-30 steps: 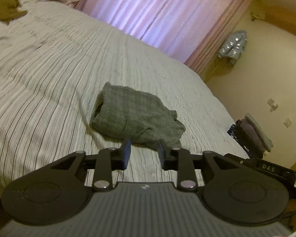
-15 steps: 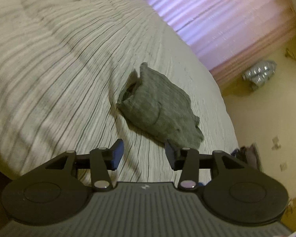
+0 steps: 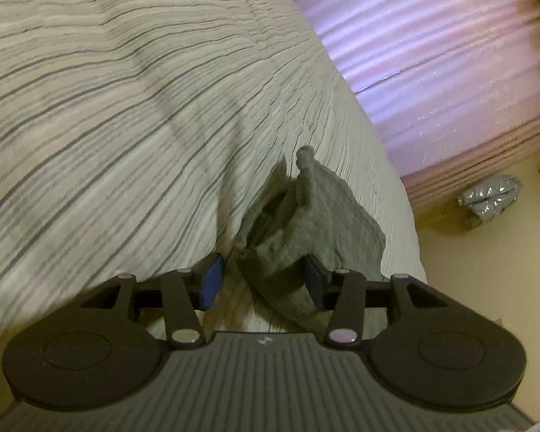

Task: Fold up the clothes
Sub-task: 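Grasp the edge of the folded shorts with both tools, then lift the shorts, lower them back onto the bed, and open both tools, then grasp the folded shorts edge again with both tools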

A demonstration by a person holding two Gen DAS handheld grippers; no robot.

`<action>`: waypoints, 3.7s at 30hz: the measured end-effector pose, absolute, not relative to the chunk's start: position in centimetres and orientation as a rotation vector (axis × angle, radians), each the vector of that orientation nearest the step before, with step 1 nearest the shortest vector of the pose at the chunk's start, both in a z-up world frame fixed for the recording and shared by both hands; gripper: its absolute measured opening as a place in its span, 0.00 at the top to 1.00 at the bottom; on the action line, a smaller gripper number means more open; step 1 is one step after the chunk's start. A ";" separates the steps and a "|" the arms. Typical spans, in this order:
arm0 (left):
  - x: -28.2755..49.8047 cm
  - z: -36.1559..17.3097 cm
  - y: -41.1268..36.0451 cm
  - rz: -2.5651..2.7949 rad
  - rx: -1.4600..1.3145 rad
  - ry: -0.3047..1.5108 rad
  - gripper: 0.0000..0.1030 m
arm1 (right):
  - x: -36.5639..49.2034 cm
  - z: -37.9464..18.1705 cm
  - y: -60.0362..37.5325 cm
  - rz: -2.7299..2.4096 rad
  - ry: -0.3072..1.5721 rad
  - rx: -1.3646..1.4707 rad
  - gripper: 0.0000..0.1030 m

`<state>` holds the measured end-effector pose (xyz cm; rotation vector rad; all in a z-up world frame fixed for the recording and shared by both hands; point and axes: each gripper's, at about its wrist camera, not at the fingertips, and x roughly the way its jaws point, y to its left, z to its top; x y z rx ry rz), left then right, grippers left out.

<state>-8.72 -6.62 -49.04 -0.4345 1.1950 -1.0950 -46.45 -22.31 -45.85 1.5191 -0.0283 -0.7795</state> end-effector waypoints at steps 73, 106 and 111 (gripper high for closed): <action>-11.3 -42.6 -14.3 -1.336 0.293 0.602 0.96 | -40.0 -40.2 -20.5 -0.952 0.584 0.341 0.85; -15.4 -43.1 -11.2 -1.311 0.242 0.711 0.85 | -39.7 -37.0 -19.1 -0.867 0.518 0.415 0.48; -17.5 -41.6 -9.5 -1.221 0.306 0.701 0.84 | -39.2 -38.4 -17.0 -0.896 0.632 0.431 0.48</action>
